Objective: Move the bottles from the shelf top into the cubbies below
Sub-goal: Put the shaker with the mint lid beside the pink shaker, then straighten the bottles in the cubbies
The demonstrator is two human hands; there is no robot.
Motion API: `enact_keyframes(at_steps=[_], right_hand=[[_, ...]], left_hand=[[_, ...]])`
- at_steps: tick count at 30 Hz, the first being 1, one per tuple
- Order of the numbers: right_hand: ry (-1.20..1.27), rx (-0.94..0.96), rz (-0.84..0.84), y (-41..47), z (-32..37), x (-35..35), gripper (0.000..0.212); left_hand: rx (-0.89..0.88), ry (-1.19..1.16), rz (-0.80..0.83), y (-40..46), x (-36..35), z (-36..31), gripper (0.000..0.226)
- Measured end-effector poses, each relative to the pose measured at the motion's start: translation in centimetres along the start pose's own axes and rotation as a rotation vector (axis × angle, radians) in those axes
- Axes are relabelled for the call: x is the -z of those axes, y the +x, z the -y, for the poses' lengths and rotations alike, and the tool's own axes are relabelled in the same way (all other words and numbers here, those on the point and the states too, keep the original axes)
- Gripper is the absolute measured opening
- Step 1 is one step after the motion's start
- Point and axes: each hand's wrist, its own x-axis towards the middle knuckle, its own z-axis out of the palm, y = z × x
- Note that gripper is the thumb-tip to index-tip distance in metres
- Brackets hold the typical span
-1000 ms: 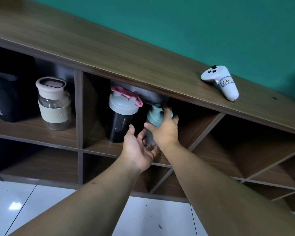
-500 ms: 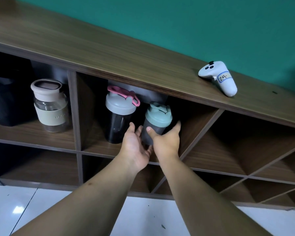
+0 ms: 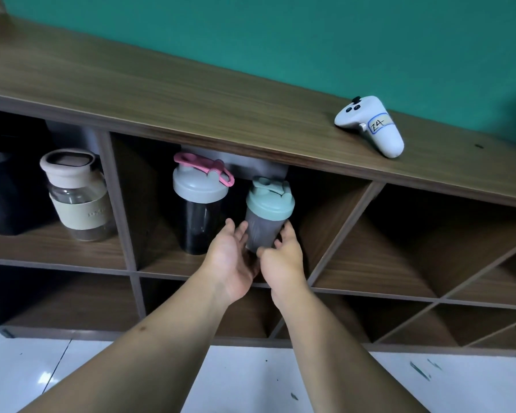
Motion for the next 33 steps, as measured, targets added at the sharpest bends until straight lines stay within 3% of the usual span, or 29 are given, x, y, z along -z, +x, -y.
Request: enact_keyframes(at_steps=[4, 6, 9, 11, 14, 15, 19, 24, 28, 33], right_hand=[[-0.024, -0.017, 0.013, -0.1, 0.2, 0.1, 0.092], [-0.046, -0.019, -0.072, -0.5, 0.2, -0.2, 0.090], [-0.111, -0.029, -0.273, -2.1, -0.3, -1.4, 0.060], [-0.099, -0.011, -0.242, -3.2, -0.9, -2.5, 0.037], [-0.044, 0.024, -0.105, -3.8, -0.1, -4.5, 0.039], [-0.019, 0.044, -0.050, -3.8, 0.5, -5.1, 0.044], [0.024, 0.085, 0.087, -3.5, 2.3, -7.4, 0.054], [0.100, 0.035, 0.116, -3.4, 2.5, -10.1, 0.082], [0.170, 0.025, 0.126, -3.1, 2.1, -10.8, 0.080], [0.212, 0.021, 0.129, -2.6, 2.4, -10.4, 0.075]], left_hand=[[-0.007, -0.013, -0.015, 0.1, -0.2, 0.2, 0.055], [-0.044, 0.025, -0.072, 0.0, -0.1, 0.4, 0.050], [-0.168, 0.179, -0.252, -0.1, 1.2, 0.7, 0.035], [-0.265, 0.246, -0.414, 0.0, 2.5, 0.6, 0.029], [-0.394, 0.264, -0.551, -0.7, 3.7, -0.5, 0.020], [-0.412, 0.281, -0.547, -1.2, 3.6, -1.1, 0.022], [-0.481, 0.478, -0.496, -0.9, 4.5, -3.3, 0.065], [-0.469, 0.510, -0.352, 0.0, 6.0, -4.9, 0.072], [-0.381, 0.406, -0.230, 0.0, 6.5, -4.7, 0.079], [-0.418, 0.437, -0.205, -0.1, 6.9, -4.1, 0.086]])
